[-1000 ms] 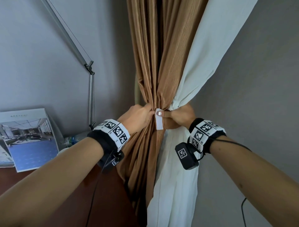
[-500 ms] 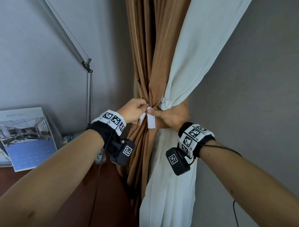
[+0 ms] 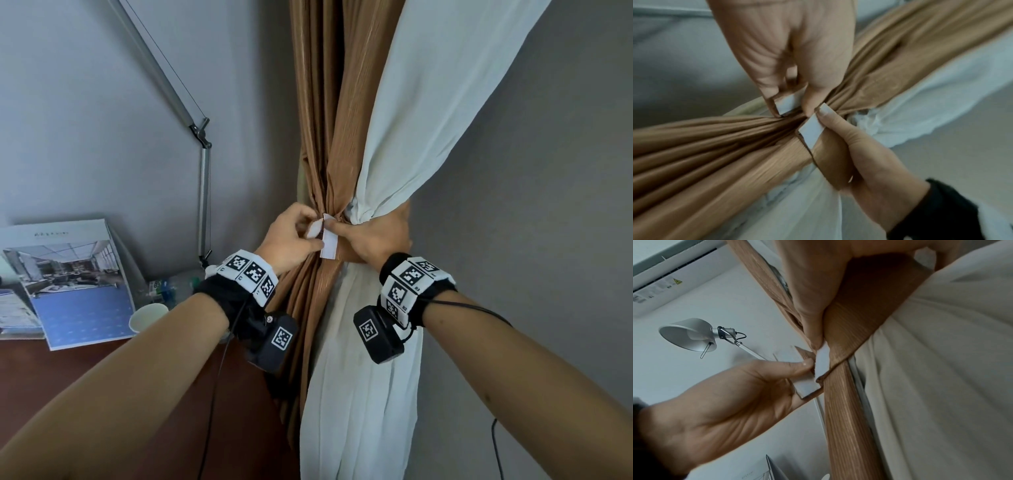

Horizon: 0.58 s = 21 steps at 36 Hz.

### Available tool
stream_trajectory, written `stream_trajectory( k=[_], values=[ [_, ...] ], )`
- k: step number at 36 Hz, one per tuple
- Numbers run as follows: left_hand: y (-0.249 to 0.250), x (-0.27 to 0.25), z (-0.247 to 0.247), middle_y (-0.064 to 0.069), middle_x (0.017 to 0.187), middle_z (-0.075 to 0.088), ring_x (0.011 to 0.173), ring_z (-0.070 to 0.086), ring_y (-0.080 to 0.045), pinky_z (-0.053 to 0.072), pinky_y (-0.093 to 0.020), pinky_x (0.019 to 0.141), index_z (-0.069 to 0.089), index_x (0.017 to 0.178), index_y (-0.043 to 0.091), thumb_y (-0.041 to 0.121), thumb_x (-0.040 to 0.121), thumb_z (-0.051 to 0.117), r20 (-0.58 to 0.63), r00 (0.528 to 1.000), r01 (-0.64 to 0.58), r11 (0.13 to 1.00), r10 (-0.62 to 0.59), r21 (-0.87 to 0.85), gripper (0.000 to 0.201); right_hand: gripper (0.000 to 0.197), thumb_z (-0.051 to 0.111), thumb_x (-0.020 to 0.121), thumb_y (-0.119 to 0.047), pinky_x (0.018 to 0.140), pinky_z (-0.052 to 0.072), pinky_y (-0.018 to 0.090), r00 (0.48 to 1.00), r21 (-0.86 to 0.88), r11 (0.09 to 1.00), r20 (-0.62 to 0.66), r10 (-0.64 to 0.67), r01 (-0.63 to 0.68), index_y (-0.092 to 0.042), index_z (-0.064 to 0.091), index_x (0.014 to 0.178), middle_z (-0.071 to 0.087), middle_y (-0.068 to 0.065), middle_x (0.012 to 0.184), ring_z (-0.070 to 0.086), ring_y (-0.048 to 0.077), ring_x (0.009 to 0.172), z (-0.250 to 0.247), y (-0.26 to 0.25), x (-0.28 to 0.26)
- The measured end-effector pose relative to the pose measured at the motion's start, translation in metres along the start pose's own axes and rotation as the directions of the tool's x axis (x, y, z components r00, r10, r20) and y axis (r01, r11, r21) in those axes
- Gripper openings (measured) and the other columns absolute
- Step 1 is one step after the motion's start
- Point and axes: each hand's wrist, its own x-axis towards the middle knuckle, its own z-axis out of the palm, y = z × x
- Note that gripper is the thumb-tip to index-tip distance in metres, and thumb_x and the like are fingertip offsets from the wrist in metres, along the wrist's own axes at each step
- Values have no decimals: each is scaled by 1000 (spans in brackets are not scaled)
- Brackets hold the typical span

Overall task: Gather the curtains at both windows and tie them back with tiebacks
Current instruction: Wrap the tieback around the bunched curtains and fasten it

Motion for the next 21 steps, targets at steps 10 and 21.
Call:
stream_trajectory(
  k=[10, 21],
  values=[
    [8, 0, 5, -11, 82, 73, 82, 70, -25, 57, -35, 82, 70, 86, 2, 22, 98, 54, -250, 964, 122, 988, -93, 100, 28, 126, 71, 28, -86, 107, 39, 50, 999, -49, 998, 16, 35, -34, -24, 44, 135, 52, -8, 131, 53, 18, 123, -1, 0, 4],
    [30, -4, 12, -16, 77, 64, 75, 61, -35, 46, -33, 66, 49, 60, 15, 19, 96, 47, -116, 989, -38, 904, 96, 426, 37, 123, 66, 21, -92, 104, 44, 49, 998, 0, 1000, 55, 8, -8, -30, 50, 126, 57, -9, 124, 57, 16, 117, -5, 3, 6]
  ],
)
